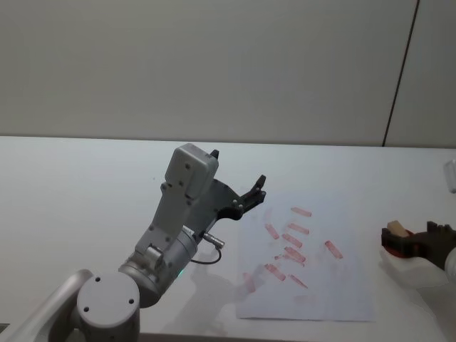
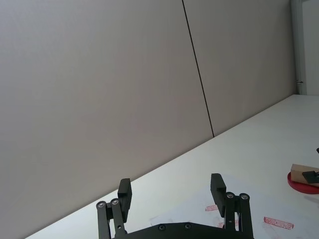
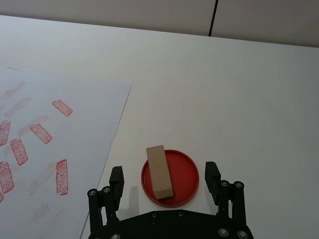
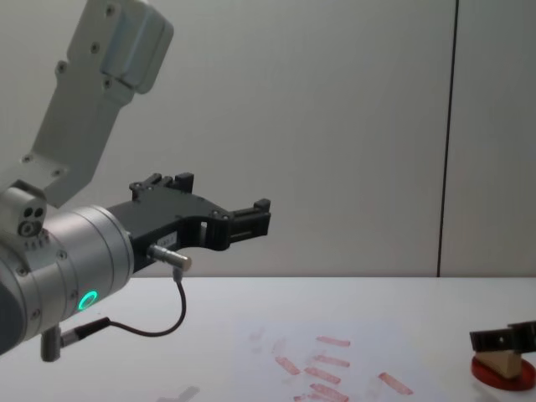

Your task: Use the one hand to pick up the stamp and affix it onto the A4 paper.

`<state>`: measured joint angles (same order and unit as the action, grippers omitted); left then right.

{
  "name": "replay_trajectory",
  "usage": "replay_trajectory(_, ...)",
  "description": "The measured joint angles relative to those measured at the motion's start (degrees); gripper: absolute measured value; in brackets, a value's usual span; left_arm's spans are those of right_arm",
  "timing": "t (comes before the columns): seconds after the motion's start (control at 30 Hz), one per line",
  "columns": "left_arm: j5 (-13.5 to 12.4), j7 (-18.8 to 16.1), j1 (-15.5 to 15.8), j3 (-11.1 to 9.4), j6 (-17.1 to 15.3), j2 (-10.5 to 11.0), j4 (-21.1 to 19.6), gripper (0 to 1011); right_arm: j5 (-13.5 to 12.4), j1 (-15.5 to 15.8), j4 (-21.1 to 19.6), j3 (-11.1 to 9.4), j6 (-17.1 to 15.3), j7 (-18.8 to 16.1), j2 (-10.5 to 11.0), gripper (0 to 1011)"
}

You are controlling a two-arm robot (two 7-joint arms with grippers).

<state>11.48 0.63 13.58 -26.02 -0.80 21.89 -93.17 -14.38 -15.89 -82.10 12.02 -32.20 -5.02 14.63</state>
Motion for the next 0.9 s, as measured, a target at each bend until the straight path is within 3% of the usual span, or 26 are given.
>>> replay_trajectory(0.9,0.00,0.00,0.00,0.00,0.00,0.00,0.00,1002,1.89,-2.45,5.44,0.60,0.27,-0.39,-1.55,1001)
